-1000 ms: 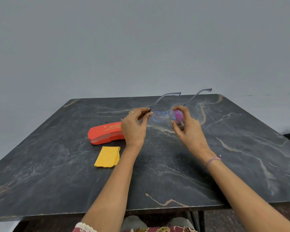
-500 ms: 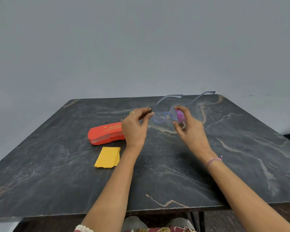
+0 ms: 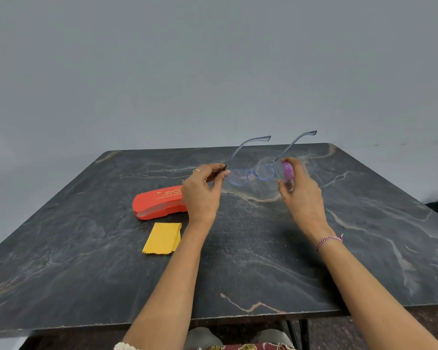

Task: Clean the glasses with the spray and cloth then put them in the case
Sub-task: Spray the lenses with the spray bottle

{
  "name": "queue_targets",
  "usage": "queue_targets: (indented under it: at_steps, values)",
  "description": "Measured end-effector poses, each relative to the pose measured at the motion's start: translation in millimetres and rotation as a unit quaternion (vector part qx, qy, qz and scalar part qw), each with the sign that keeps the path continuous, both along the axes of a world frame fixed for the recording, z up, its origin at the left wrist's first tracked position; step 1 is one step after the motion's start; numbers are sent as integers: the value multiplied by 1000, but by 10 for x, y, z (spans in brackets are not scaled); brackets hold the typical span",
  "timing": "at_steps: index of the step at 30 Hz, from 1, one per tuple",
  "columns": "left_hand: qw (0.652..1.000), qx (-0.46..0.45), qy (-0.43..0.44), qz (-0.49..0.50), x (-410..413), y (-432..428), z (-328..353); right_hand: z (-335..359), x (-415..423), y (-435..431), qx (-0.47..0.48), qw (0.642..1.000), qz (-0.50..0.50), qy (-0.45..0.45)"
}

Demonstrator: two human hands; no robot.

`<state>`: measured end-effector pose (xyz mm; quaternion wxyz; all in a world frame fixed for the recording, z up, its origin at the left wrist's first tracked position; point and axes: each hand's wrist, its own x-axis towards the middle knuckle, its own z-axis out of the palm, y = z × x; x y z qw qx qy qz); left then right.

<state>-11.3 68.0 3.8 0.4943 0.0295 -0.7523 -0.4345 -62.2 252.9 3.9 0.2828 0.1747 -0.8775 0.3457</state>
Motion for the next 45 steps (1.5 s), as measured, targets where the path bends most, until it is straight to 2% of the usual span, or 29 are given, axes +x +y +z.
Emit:
queue_targets:
  at_steps: [9, 13, 17, 20, 23, 30, 34, 39, 45]
  values:
    - [1000, 9, -7, 5, -13, -18, -7, -11, -41, 50, -2, 1000, -13, -28]
    - [993, 108, -54, -15, -24, 14, 21, -13, -52, 62, -46, 999, 13, -18]
    - [931, 330, -94, -121, -13, 47, 67, -6, -25, 23, -85, 995, 56, -5]
    - [885, 414, -116, -180, 2, 43, 88, -10, 21, -55, -86, 991, 104, 15]
    - [847, 457, -146, -228, -3, 46, 106, -10, 21, -75, -75, 989, 127, 25]
    - [826, 473, -175, -251, 5, 56, 129, -22, 2, -59, -53, 990, 126, 21]
    - [825, 470, -183, -254, 7, 36, 131, -31, -49, -17, -92, 992, 86, 20]
    - [831, 455, -195, -254, 10, 7, 142, -80, -179, 92, -113, 993, 33, -7]
    - [850, 425, -196, -240, 4, -60, 122, -71, -200, 144, -123, 991, 48, -37]
